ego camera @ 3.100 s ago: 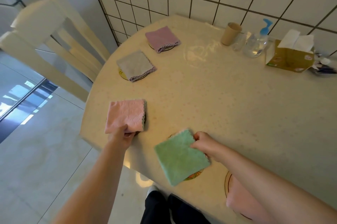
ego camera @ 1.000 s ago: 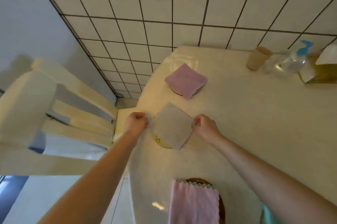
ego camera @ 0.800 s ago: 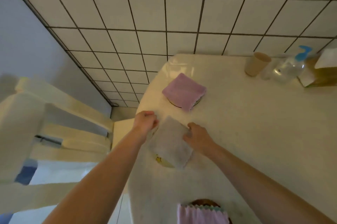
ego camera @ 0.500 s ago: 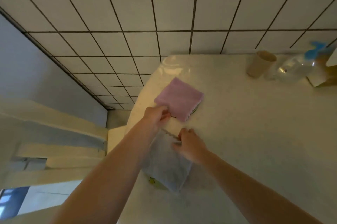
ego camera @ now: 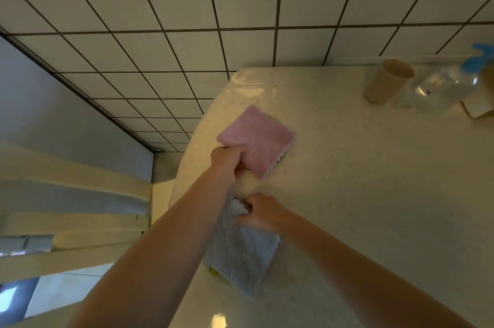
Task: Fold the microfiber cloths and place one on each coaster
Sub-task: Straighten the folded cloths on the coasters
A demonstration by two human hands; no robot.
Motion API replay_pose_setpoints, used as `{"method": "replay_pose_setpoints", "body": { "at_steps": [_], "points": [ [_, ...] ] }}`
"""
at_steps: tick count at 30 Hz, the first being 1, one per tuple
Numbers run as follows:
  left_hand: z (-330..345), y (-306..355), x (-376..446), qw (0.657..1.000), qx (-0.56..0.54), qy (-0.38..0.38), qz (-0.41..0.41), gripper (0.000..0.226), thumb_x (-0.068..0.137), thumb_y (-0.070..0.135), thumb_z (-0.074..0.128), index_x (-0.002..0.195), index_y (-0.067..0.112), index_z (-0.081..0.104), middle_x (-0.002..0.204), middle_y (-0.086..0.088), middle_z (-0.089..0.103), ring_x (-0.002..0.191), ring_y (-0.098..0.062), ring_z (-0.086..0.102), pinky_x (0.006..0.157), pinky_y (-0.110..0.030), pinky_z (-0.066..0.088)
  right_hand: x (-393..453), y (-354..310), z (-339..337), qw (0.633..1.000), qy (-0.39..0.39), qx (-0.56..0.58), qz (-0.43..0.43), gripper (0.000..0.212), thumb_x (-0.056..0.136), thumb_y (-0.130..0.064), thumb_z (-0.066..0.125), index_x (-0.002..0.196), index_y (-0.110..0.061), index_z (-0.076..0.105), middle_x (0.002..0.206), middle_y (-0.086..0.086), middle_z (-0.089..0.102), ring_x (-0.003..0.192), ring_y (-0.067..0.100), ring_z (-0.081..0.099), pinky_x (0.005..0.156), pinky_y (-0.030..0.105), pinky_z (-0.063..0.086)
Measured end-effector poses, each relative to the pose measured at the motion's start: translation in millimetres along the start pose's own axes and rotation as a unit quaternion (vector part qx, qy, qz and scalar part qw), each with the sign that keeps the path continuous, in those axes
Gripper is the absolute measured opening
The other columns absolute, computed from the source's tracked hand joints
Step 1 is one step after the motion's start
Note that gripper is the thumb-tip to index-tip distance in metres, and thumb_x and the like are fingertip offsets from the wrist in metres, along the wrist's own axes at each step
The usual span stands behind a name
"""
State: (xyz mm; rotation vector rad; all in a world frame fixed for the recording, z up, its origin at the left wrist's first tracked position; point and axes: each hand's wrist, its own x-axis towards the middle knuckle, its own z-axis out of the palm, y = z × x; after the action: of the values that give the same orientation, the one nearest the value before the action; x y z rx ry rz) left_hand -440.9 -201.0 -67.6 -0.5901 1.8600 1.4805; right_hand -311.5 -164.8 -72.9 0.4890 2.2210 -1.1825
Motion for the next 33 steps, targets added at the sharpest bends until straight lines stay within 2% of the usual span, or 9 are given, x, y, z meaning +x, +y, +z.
{"method": "replay_pose_setpoints", "body": {
  "at_steps": [4, 6, 8, 13, 16, 20, 23, 28, 33],
  "points": [
    [-11.5, -1.1, 3.8, 0.999, -0.020, -0.025, -0.003, 0.009, 0.079, 0.006, 0.065, 0.084, 0.009, 0.059, 0.096, -0.015, 0.065, 0.097, -0.033, 0.062, 0.092, -0.049, 0.051, -5.7, 4.7, -8.7, 0.996, -0.031, 0.080, -0.008, 0.030, 0.081, -0.029, 0.069, 0.074, -0.015, 0.042, 0.071, -0.002, 0.038, 0.066, 0.013, 0.039, 0.061, 0.026, 0.033],
    [-17.4, -1.6, 2.8, 0.998, -0.037, -0.048, 0.001, 0.009, 0.085, 0.006, 0.061, 0.093, 0.008, 0.059, 0.093, -0.012, 0.064, 0.092, -0.029, 0.063, 0.089, -0.046, 0.053, -10.5, 12.1, -7.3, 0.986, -0.066, 0.152, 0.012, 0.026, 0.079, -0.024, 0.069, 0.093, -0.008, 0.054, 0.084, 0.003, 0.050, 0.078, 0.018, 0.051, 0.072, 0.028, 0.043],
    [-23.2, -2.8, 0.1, 0.995, -0.060, -0.078, 0.014, 0.015, 0.087, 0.005, 0.060, 0.101, 0.009, 0.058, 0.096, -0.010, 0.064, 0.088, -0.025, 0.063, 0.080, -0.040, 0.056, -16.9, 21.3, -1.1, 0.962, -0.086, 0.255, 0.052, 0.056, 0.073, -0.024, 0.072, 0.123, -0.007, 0.053, 0.116, 0.010, 0.061, 0.106, 0.025, 0.059, 0.095, 0.040, 0.048],
    [-33.6, 0.9, -0.9, 0.971, -0.134, -0.189, 0.058, 0.037, 0.090, 0.001, 0.056, 0.122, 0.019, 0.048, 0.113, -0.007, 0.062, 0.099, -0.023, 0.064, 0.075, -0.039, 0.056, -37.5, 39.0, 25.3, 0.789, -0.062, 0.603, 0.102, 0.036, 0.086, 0.006, 0.057, 0.116, -0.012, 0.060, 0.105, 0.013, 0.071, 0.093, 0.028, 0.069, 0.076, 0.040, 0.057],
    [-33.4, 11.1, -0.5, 0.960, -0.108, -0.248, 0.064, 0.035, 0.092, 0.001, 0.051, 0.121, 0.022, 0.051, 0.111, -0.005, 0.064, 0.098, -0.022, 0.065, 0.075, -0.040, 0.057, -40.6, 38.6, 40.9, 0.747, -0.041, 0.659, 0.081, 0.044, 0.084, 0.014, 0.052, 0.120, -0.010, 0.058, 0.110, 0.015, 0.069, 0.102, 0.034, 0.064, 0.080, 0.044, 0.053],
    [-26.8, 29.2, 3.7, 0.941, -0.062, -0.329, 0.054, 0.037, 0.092, 0.000, 0.048, 0.121, 0.021, 0.056, 0.114, -0.007, 0.066, 0.106, -0.028, 0.063, 0.091, -0.050, 0.051, -39.5, 32.3, 43.3, 0.750, -0.035, 0.653, 0.098, 0.045, 0.084, 0.014, 0.050, 0.121, -0.012, 0.056, 0.116, 0.017, 0.066, 0.106, 0.035, 0.062, 0.083, 0.045, 0.052],
    [-20.8, 39.2, 10.9, 0.934, -0.022, -0.354, 0.038, 0.040, 0.091, -0.001, 0.045, 0.125, 0.019, 0.056, 0.113, -0.007, 0.068, 0.106, -0.028, 0.064, 0.087, -0.046, 0.054, -41.2, 30.9, 37.9, 0.789, -0.012, 0.607, 0.096, 0.042, 0.084, 0.012, 0.052, 0.119, -0.011, 0.058, 0.110, 0.012, 0.069, 0.098, 0.027, 0.067, 0.076, 0.037, 0.056],
    [-16.7, 41.3, 31.7, 0.963, 0.174, -0.187, 0.084, 0.039, 0.089, 0.008, 0.061, 0.125, 0.014, 0.049, 0.108, -0.001, 0.061, 0.092, -0.017, 0.062, 0.065, -0.032, 0.053, -39.5, 33.3, 29.6, 0.880, 0.040, 0.463, 0.097, 0.030, 0.075, -0.008, 0.065, 0.103, -0.018, 0.063, 0.102, 0.001, 0.072, 0.093, 0.019, 0.069, 0.089, 0.040, 0.054],
    [-18.2, 40.8, 42.9, 0.954, 0.217, -0.160, 0.133, 0.031, 0.086, 0.010, 0.067, 0.113, 0.017, 0.053, 0.103, -0.005, 0.062, 0.092, -0.020, 0.063, 0.077, -0.036, 0.056, -36.7, 34.5, 17.6, 0.920, 0.068, 0.376, 0.091, 0.026, 0.068, -0.018, 0.075, 0.093, -0.021, 0.065, 0.095, -0.002, 0.073, 0.087, 0.015, 0.070, 0.088, 0.042, 0.054]
  ]
}}
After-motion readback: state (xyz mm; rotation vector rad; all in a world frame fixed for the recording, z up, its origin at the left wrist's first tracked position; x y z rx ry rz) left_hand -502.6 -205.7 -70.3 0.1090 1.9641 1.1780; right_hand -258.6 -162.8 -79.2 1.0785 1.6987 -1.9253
